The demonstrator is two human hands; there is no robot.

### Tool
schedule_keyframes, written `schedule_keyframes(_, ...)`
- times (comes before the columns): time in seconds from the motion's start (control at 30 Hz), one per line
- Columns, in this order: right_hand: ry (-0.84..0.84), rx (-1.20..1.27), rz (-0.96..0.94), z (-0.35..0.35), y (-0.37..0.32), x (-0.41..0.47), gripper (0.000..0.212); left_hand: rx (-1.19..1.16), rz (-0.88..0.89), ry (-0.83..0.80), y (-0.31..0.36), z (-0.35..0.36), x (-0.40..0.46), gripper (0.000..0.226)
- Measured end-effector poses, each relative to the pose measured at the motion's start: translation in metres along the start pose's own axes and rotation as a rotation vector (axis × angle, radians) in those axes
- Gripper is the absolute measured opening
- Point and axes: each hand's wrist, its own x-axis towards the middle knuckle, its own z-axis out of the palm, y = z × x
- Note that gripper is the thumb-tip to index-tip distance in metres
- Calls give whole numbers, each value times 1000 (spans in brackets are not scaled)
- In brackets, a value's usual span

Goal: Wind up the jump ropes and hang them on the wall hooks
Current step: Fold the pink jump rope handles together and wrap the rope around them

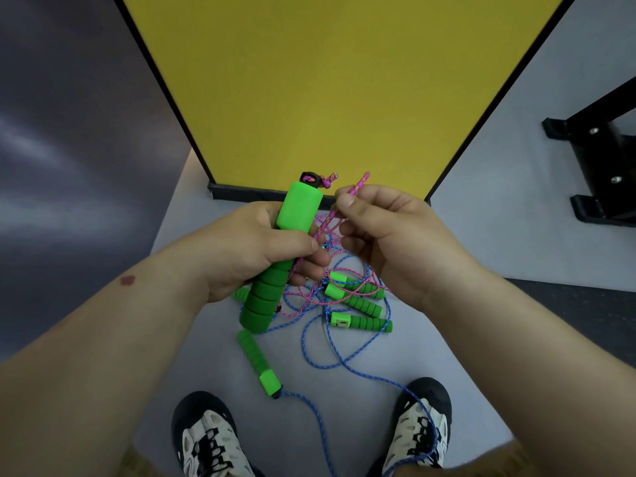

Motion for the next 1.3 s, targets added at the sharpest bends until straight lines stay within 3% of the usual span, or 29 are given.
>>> schedule_keyframes(0.3, 181, 144, -73, -11, -14, 5, 3, -3, -4, -5, 0, -1, 0, 9)
schedule_keyframes(0.53, -40, 35, 38, 0, -3, -1, 3, 1, 4, 2, -1, -1, 1, 9)
schedule_keyframes(0.63, -129, -47, 25, 3, 2, -5, 13, -8, 11, -2, 0, 1, 1, 12)
schedule_keyframes(1.03, 157, 99, -86, -8, -15, 3, 4, -13, 9, 4, 0, -1, 0, 8)
schedule_keyframes(1.17, 115, 111, -47, -6, -12, 2, 7, -6, 6, -3, 0, -1, 0, 9)
schedule_keyframes(1.3, -33, -10, 21, 0, -4, -2, 7, -11, 10, 0, 0, 0, 0, 9)
